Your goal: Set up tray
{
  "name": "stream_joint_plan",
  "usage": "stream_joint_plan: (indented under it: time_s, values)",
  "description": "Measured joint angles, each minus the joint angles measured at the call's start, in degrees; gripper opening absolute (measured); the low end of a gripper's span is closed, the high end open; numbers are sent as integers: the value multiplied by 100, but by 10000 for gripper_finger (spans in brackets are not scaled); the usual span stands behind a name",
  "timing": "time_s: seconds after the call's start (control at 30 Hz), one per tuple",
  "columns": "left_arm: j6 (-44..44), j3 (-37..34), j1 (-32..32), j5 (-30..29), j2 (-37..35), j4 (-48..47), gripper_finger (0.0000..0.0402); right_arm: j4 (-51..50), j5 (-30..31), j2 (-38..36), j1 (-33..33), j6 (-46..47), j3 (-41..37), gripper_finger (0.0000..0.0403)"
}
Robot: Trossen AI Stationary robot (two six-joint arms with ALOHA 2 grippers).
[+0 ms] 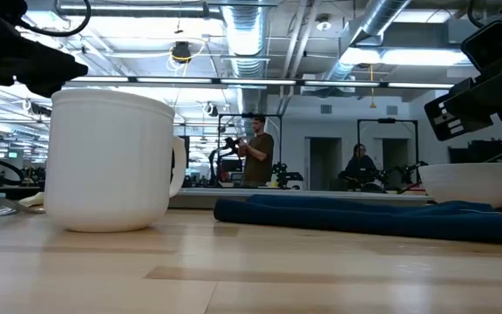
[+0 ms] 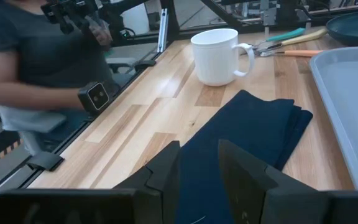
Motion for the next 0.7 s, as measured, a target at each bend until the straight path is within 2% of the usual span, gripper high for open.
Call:
stream_joint_plan:
  time_s: [0.7]
  values:
    - [-52,-14,-1,8,1,148,126,1,14,0,-30,-4,-1,102]
